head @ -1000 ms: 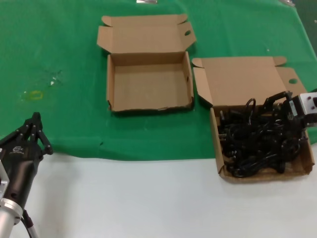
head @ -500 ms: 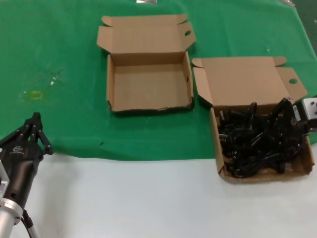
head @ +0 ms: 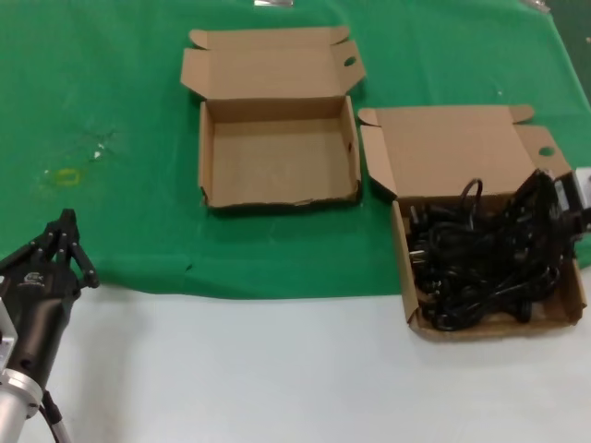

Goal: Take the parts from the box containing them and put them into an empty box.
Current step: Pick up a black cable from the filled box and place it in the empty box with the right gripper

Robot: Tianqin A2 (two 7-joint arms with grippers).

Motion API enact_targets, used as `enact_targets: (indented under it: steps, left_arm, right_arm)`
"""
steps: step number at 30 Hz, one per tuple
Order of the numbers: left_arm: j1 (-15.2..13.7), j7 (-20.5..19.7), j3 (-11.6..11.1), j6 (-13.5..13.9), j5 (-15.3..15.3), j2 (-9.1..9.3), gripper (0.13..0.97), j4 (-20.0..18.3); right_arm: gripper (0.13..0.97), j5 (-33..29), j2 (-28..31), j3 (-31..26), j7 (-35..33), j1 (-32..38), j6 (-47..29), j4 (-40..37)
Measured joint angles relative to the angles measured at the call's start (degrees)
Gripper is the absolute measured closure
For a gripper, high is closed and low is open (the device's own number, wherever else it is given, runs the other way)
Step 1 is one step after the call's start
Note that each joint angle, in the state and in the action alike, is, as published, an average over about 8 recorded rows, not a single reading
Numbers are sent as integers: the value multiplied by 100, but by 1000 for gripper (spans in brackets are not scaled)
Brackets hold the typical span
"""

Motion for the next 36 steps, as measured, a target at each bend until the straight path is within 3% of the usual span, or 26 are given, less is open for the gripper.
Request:
enact_targets:
  steps: [10, 19, 28, 36]
  left_arm:
    - [0, 0, 0, 0, 0, 0, 953, 0]
    - [0, 0, 0, 0, 0, 0, 953, 0]
    - [0, 0, 0, 0, 0, 0, 953, 0]
    - [0, 0, 0, 0, 0, 0, 953, 0]
  right_arm:
    - [876, 109, 118, 142, 823, 191, -268, 790]
    - [878, 192, -352, 138, 1286, 496, -244, 736]
    - [878, 191, -1211, -5, 1444, 801, 25, -130]
    - [879, 151, -2146, -70, 936, 1419, 453, -1843]
